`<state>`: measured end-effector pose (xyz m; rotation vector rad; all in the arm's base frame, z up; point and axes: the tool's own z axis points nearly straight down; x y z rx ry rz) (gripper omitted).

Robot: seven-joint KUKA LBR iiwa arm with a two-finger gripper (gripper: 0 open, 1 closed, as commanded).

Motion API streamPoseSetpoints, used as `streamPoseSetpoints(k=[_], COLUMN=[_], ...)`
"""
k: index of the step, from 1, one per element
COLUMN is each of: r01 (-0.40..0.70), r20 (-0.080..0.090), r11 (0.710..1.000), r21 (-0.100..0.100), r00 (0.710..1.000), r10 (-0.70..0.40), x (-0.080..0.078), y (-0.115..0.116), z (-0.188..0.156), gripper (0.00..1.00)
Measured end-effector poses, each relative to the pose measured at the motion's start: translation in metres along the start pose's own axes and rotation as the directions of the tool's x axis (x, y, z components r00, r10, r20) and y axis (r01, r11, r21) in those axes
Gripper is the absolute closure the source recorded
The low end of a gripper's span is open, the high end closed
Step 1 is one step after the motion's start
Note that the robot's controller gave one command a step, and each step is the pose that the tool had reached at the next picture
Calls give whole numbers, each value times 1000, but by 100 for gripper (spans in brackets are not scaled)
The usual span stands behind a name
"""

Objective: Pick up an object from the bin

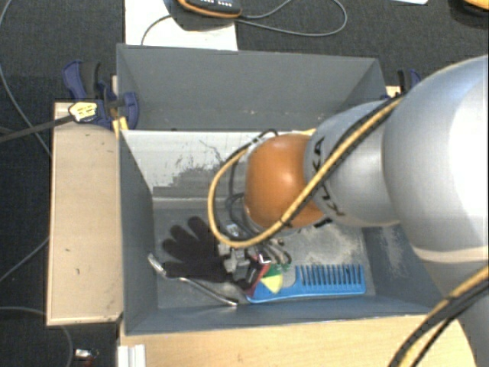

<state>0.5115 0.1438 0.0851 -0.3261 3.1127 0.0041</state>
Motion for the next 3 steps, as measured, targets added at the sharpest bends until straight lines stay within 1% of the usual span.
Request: streamPoseSetpoints(k=[1, 2, 3], r01=[-6, 2, -267], r20=[-1, 7, 1], r11=[1000, 1000, 964], r21=[0, 0, -1], r00=[1000, 1000, 964], r10=[6, -2, 267], x=[2, -3, 4], y=[18, 8, 21], z=[-70, -144, -83], gripper=[100, 100, 100])
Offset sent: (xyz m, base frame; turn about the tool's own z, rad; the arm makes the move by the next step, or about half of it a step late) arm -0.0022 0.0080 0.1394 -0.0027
